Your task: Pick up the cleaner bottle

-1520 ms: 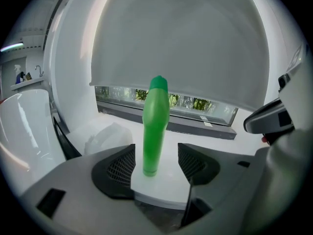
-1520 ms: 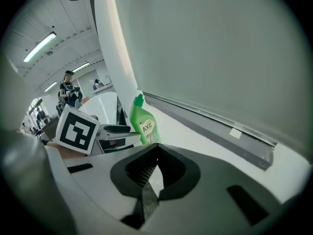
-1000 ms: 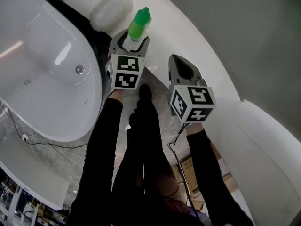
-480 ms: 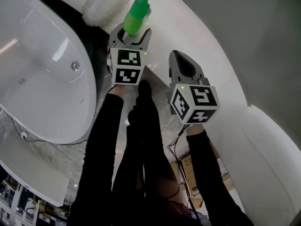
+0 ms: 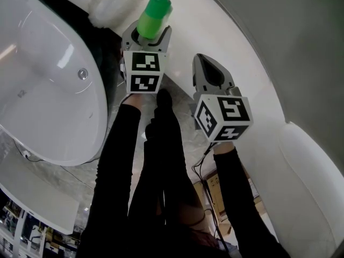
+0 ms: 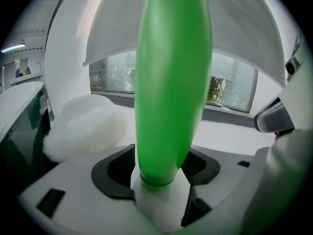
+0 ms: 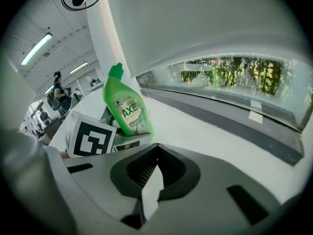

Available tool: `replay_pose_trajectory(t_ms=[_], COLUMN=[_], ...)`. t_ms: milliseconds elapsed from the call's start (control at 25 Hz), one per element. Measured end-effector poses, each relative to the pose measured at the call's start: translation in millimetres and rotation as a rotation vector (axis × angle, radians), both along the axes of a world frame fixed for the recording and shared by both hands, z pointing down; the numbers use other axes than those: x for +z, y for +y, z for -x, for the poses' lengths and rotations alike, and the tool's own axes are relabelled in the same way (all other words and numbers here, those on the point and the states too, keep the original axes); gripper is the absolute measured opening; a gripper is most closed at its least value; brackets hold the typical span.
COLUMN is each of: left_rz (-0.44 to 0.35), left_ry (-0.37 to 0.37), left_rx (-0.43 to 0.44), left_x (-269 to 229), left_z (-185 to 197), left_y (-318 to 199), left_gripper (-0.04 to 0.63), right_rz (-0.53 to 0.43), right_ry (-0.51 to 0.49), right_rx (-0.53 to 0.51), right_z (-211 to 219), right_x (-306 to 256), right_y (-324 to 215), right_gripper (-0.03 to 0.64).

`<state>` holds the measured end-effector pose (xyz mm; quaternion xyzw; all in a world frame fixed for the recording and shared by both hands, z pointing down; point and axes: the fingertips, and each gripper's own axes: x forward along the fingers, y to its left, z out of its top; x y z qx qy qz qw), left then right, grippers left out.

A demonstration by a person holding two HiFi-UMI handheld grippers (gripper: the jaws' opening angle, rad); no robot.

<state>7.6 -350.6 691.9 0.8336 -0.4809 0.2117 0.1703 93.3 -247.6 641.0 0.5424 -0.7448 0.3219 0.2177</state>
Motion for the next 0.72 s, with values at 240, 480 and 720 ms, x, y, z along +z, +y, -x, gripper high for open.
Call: replay_pose_trajectory(t_ms=[240,480,720], left_rz=[-0.003,-0.015,-0.022], left_ry=[-0.001,-0.021,-0.027], left_rx=[0.0,0.016,0.024], left_x=[0,-1,2], left_z=[0,-7,-13], left_y=[-3,-11,-10], left_gripper=[0.276,0.276,0.276], right_rz=[0.005,0.014,0.024], right_ry=[0.004,-0.001,-0.001], right_rx=[-0.003,0.001,0.006], right_z=[2,0,-2], right_x=[2,7,12], right_y=[-1,-2,-4], right_gripper=[0.002,0.002,0.002])
